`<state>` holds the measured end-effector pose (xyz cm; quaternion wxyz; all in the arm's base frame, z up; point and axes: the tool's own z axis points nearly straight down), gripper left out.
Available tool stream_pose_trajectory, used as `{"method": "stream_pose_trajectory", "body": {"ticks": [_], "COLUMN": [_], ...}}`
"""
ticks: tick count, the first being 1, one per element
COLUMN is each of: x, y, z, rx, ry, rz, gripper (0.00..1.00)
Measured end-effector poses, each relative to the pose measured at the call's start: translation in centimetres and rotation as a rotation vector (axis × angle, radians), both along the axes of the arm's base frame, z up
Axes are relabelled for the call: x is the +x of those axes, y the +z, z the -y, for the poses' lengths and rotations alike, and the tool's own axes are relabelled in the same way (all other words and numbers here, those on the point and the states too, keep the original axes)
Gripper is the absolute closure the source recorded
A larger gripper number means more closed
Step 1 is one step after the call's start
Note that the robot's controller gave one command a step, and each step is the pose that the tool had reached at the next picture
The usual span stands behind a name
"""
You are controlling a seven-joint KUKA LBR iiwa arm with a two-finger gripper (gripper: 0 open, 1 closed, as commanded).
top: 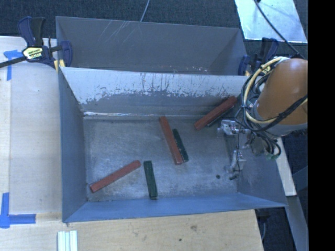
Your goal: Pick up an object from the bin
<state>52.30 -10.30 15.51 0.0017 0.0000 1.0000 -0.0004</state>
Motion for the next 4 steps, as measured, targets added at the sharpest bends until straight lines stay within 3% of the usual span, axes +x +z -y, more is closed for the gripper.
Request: {"method": "stream_pose_trajectory", "body": {"ticks": [1, 2, 3, 4], "x": [5.0, 5.2, 7.1, 8.0], "y": [-4.8, -5.0, -4.4, -8.0], "z": [-3.2, -5.4, -8.1, -9.8], "rx": [-0.003, 0.001, 0.0, -0.002], "ry": [0.401, 0.505, 0.359, 0.535], "rz": [0.005, -0.003, 0.001, 0.004], "gripper": [0.0, 0.0, 0.0, 0.0]}}
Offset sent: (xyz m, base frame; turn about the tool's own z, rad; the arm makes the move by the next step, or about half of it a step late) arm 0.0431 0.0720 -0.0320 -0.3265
